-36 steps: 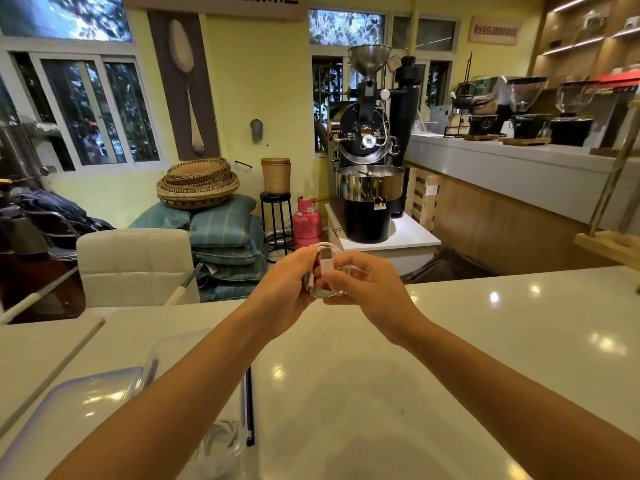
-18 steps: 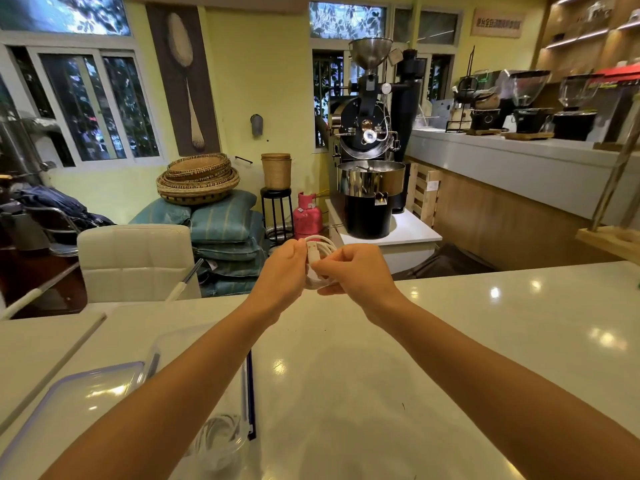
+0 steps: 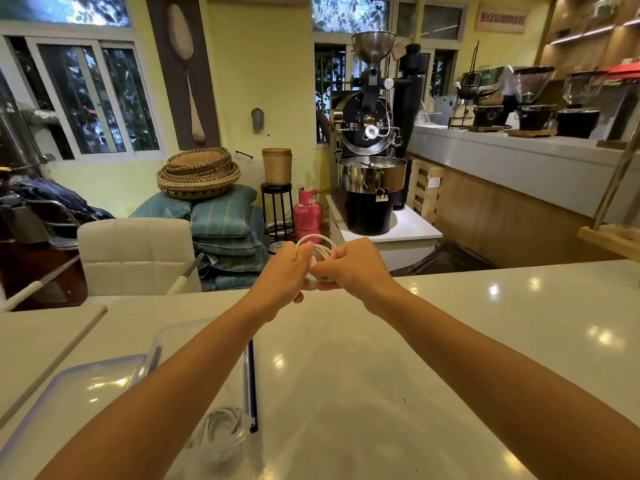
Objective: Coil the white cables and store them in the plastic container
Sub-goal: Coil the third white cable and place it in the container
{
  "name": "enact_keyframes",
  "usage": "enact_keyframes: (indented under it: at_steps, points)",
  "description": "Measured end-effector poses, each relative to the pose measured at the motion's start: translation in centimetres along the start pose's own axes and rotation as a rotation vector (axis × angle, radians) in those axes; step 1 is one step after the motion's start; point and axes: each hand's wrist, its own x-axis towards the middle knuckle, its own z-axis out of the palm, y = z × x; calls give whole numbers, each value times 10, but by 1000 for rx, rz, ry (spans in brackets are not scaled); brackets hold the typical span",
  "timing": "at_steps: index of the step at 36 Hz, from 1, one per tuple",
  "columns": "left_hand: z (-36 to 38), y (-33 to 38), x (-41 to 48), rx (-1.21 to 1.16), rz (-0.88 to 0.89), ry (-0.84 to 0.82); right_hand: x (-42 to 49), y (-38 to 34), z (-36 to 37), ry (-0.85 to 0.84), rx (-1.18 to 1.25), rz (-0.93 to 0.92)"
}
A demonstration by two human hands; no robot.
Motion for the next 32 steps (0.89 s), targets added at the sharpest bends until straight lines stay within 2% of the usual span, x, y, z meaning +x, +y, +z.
enact_keyframes:
  at_steps: [7, 9, 14, 18, 22, 28, 32]
  points:
    - [1, -5, 0, 302, 111, 105, 3, 6, 4, 81, -209, -74]
    - [2, -4, 0, 320, 138, 109, 4, 7, 4, 74, -250, -93]
    - [-3, 0, -3, -80, 33, 7, 3, 5, 5, -4, -262, -251]
    - [-6, 0, -3, -252, 22, 5, 2, 5, 5, -61, -126, -342]
    - [-7, 0, -1, -343, -21, 48, 2, 4, 8, -139, -37, -313]
    - [-14, -7, 0, -410, -131, 34, 3, 7, 18, -147, -173, -279]
    - [-19, -13, 0, -338, -185, 35, 1, 9, 20, -190, -51, -226]
